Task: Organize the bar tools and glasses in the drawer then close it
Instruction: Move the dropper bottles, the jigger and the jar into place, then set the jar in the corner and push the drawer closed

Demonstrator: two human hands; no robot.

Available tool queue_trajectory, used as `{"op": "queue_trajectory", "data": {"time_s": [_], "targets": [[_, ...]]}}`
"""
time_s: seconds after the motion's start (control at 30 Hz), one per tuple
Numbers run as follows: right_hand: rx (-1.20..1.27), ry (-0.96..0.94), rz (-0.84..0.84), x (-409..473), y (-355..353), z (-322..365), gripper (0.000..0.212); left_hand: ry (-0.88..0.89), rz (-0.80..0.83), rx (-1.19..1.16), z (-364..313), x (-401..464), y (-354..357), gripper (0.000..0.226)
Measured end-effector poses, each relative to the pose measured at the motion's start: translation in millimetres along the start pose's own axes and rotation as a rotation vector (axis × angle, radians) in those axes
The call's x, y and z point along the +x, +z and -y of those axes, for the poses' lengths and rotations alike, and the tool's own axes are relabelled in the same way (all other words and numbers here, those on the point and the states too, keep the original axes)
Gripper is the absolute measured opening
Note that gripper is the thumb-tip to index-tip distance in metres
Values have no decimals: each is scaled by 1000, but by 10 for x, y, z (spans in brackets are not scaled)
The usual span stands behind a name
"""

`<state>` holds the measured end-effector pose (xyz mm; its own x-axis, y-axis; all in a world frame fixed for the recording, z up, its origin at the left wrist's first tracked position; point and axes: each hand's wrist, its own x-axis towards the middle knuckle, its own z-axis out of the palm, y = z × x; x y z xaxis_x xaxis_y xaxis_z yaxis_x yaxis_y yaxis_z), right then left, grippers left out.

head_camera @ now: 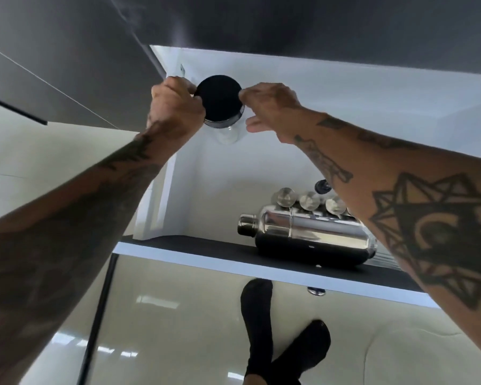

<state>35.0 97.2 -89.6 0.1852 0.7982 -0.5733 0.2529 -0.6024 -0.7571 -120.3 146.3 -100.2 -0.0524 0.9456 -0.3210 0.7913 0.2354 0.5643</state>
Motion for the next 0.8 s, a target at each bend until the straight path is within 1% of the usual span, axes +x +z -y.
{"op": "queue_trajectory", "data": {"time_s": [0.03,0.07,0.1,0.13,0.2,0.3,0.37,0.4,0.47,0.63,0.7,0.8], "targets": [[5,57,-23,15,26,33,32,-7,10,-59,19,16,-24,24],[-19,68,-62,65,41,28,31,-14,10,-72,16,10,-50,15],[-15,89,-49,79,45,42,30,-16,-3,-77,31,22,-72,8],[-36,85,-59,76,79,37,29,-30,3,-51,47,19,-103,9],[-44,100,-6,41,151,16,26,-18,71,38,91,2,-183,17],[-39,102,47,-133,241,-137,17,114,242,291,193,-167,-297,27],[-54,103,79,-336,293,-261,18,180,343,395,296,-338,-357,30],[-100,95,111,-433,326,-322,20,201,374,437,342,-429,-383,29],[-200,55,161,-574,404,-422,21,222,402,509,413,-579,-411,31],[-388,-24,196,-778,540,-558,20,184,458,667,477,-837,-417,34],[-411,-30,202,-827,585,-606,20,178,496,705,483,-891,-415,36],[-374,-26,182,-839,626,-645,20,160,507,704,457,-907,-439,38]]}}
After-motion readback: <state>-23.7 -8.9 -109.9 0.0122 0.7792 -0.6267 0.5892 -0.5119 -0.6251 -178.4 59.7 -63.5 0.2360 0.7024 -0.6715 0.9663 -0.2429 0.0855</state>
